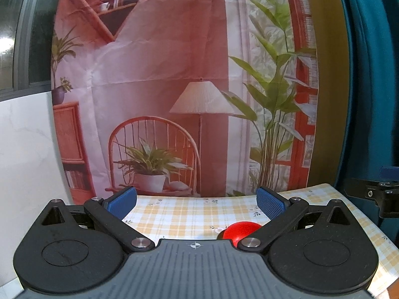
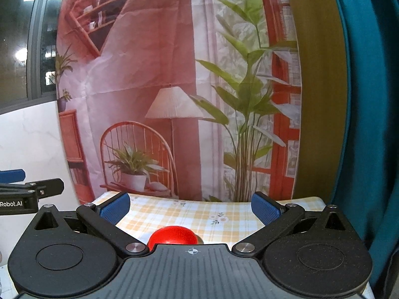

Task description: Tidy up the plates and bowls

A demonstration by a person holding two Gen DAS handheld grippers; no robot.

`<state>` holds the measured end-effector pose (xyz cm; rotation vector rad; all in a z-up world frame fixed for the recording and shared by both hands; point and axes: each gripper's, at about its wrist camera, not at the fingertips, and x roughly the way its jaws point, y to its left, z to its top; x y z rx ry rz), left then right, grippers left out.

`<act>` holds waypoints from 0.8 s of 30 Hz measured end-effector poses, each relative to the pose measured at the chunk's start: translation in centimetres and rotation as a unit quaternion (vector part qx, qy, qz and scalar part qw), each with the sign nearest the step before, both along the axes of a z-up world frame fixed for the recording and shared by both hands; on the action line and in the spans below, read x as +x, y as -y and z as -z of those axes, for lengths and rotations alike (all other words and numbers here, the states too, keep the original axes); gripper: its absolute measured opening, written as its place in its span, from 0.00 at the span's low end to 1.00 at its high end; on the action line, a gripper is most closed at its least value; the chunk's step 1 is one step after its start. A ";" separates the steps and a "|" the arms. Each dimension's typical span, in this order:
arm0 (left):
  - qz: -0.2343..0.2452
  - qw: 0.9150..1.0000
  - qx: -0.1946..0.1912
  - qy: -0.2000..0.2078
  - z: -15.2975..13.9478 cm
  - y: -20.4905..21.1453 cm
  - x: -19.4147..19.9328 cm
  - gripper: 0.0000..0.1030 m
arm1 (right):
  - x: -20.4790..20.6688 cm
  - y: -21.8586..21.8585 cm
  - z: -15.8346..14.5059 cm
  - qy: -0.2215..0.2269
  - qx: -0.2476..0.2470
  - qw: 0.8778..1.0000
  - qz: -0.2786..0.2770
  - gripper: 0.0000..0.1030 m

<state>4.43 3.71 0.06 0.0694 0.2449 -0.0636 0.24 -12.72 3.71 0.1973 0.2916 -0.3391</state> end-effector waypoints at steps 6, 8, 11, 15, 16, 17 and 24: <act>-0.001 1.000 -0.006 0.003 0.0 -0.1 -0.2 1.00 | -0.2 0.1 0.0 0.002 0.000 1.000 0.002 1.00; -0.002 1.000 -0.010 0.000 0.0 -0.2 -0.2 1.00 | -0.4 0.0 0.0 0.003 0.000 1.000 0.003 1.00; -0.003 1.000 -0.012 0.000 0.0 -0.3 -0.2 1.00 | -0.6 0.1 -0.1 0.005 0.000 1.000 0.006 1.00; -0.003 1.000 -0.013 -0.001 -0.1 -0.2 -0.1 1.00 | -0.7 0.2 -0.2 0.005 0.000 1.000 0.005 1.00; -0.002 1.000 -0.013 -0.002 -0.1 -0.2 -0.1 1.00 | -0.7 0.2 -0.2 0.005 0.000 1.000 0.005 1.00; -0.002 1.000 -0.013 -0.003 0.0 -0.2 -0.1 1.00 | -0.7 0.2 -0.2 0.005 0.000 1.000 0.005 1.00; -0.001 1.000 -0.014 -0.007 0.1 -0.2 0.0 1.00 | -0.6 0.3 -0.2 0.004 0.003 1.000 0.006 1.00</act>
